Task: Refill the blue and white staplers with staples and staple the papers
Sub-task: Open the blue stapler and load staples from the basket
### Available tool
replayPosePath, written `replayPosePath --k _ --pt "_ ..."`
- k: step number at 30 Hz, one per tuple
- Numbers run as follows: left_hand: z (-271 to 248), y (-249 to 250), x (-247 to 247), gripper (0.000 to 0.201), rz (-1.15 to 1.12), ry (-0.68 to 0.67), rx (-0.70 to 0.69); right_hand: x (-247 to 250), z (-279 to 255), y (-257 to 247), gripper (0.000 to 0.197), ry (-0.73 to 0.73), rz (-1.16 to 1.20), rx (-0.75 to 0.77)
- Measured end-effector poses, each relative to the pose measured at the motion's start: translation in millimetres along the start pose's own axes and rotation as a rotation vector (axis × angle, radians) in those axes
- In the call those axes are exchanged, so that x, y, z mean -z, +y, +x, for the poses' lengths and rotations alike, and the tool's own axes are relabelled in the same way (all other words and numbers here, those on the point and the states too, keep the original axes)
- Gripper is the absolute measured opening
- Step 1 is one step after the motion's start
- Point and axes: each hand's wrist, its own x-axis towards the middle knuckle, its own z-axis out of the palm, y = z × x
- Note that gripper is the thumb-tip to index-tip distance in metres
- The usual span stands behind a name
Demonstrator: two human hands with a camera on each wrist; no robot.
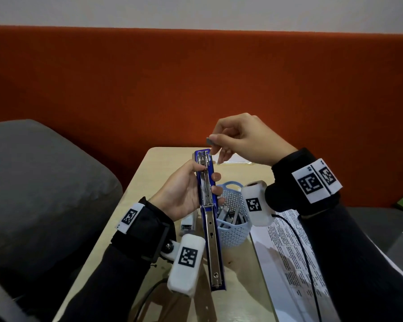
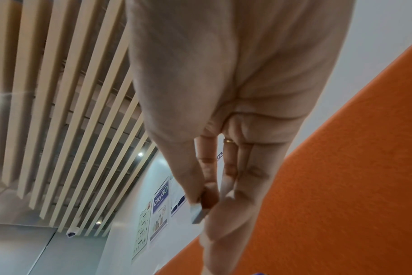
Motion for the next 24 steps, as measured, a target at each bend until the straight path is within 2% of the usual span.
replayPosePath --k 9,14,20,24 --pt "-1.3 -4.2 -6.6 0.022 0.048 -0.018 -0.002 2.1 -2.4 1.6 0.018 0.034 -0.05 -0.007" --pt "-2.0 -4.4 -8.2 0.017 0.052 -0.011 0.005 4.3 -3.1 1.2 0.017 0.043 -0.013 0.018" --pt "-2.8 -3.9 -8.2 0.019 0.049 -0.009 0.011 3.7 -0.4 2.3 0.015 -0.063 -0.156 0.072" --pt "-2.8 -4.0 -8.3 0.017 0.049 -0.008 0.01 3.8 -0.4 3.2 0.01 -0.08 -0.148 0.081"
